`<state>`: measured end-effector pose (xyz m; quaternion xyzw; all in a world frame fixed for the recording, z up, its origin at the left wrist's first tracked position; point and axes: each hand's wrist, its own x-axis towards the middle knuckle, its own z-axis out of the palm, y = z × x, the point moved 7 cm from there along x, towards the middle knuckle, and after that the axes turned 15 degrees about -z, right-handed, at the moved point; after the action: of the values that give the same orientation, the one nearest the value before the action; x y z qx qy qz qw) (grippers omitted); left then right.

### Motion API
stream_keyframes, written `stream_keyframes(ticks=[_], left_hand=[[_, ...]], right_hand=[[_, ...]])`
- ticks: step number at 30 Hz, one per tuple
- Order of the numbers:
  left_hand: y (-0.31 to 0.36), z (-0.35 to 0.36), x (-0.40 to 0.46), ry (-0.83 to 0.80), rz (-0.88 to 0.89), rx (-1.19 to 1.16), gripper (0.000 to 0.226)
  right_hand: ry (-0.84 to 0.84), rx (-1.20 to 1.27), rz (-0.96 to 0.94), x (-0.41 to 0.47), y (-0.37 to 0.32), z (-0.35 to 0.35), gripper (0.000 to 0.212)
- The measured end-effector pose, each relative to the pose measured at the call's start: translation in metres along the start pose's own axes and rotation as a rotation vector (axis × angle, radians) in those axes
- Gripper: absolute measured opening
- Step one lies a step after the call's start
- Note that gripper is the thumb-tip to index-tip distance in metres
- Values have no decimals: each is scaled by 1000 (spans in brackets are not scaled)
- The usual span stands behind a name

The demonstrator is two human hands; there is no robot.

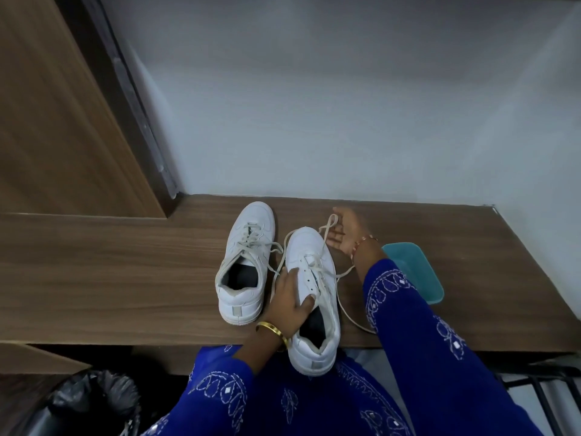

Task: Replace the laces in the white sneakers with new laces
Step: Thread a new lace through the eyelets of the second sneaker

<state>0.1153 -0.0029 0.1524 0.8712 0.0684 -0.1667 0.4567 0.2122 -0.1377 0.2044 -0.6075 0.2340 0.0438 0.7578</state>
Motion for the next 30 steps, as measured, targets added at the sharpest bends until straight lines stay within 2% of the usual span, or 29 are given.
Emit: stream_keyframes(ticks=[3, 9, 13, 15, 18, 21, 24, 26, 29, 30], left_hand=[[-2, 0, 7, -39, -31, 21, 72], [14, 10, 4, -163, 37, 174, 75], [25, 6, 10, -201, 43, 241, 85], [33, -6, 15, -156, 78, 204, 74], [56, -34, 23, 40, 138, 78, 62], [82, -62, 29, 196, 157, -53, 69], [108, -83, 34, 285, 214, -100, 78], [121, -89, 38, 269, 204, -119, 66], [131, -92, 41, 191, 178, -168, 26], [132, -92, 39, 172, 181, -196, 22]], right_hand=[[-28, 42, 12, 2, -4, 1, 26], [-46, 178, -67, 5, -13, 10, 22], [-133, 146, -198, -3, -35, 14, 22], [-128, 228, -268, -6, -51, 16, 18], [-164, 172, -351, -17, -76, 23, 18], [-256, 75, -423, -32, -100, 36, 20], [-301, -33, -488, -44, -114, 44, 23], [-307, -131, -552, -51, -124, 47, 24], [-266, -292, -667, -56, -135, 46, 24], [-239, -335, -702, -56, -138, 45, 25]])
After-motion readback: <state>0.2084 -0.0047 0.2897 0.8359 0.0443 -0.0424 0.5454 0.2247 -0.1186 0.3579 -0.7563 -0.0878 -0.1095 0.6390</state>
